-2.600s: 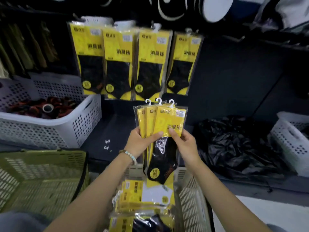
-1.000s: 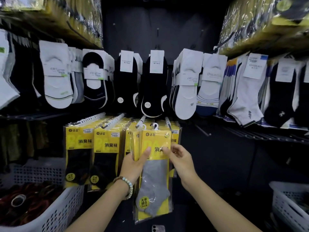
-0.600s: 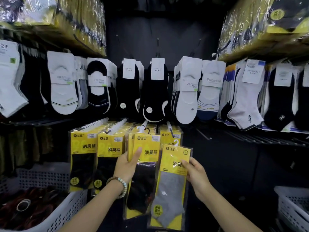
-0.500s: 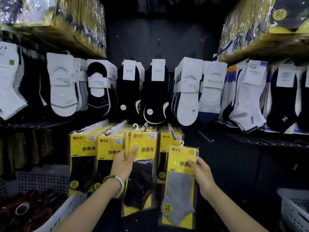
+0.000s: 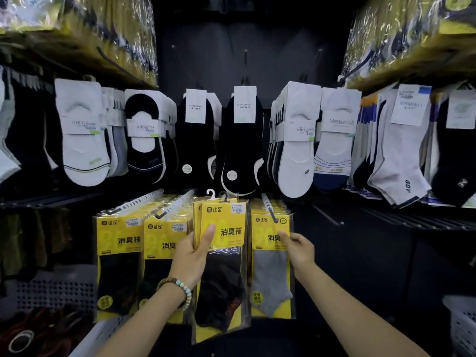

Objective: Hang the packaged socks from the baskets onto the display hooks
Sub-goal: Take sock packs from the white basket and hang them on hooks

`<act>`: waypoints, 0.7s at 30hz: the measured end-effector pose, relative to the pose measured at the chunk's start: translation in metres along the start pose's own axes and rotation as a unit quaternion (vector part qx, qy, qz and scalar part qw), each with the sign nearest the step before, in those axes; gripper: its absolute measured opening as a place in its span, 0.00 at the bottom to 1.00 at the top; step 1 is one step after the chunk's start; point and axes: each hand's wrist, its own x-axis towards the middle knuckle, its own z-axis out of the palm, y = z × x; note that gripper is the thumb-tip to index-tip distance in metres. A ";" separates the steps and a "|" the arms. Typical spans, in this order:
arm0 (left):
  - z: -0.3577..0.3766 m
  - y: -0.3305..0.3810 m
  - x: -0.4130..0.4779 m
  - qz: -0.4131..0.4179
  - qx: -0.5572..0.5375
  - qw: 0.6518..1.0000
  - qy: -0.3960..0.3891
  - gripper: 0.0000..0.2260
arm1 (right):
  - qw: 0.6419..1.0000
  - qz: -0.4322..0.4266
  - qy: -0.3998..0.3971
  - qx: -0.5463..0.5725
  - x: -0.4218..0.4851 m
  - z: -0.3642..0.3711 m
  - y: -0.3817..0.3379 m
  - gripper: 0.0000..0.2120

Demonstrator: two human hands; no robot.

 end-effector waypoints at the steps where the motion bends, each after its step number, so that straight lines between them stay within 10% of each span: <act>1: 0.001 -0.001 -0.001 0.001 -0.008 1.000 -0.005 0.19 | 0.999 0.021 0.029 -0.005 0.003 0.001 0.003 0.10; 6: 0.001 -0.003 -0.007 -0.012 -0.028 0.999 -0.021 0.18 | 0.991 0.072 0.111 -0.006 -0.003 -0.008 0.013 0.13; 15: 0.021 -0.005 -0.035 -0.082 -0.054 0.993 -0.061 0.19 | 0.983 -0.002 -0.180 0.037 -0.090 -0.023 -0.019 0.15; 21: 0.035 0.006 -0.060 -0.107 -0.091 0.986 -0.087 0.06 | 0.981 -0.038 -0.169 0.082 -0.115 -0.024 -0.024 0.10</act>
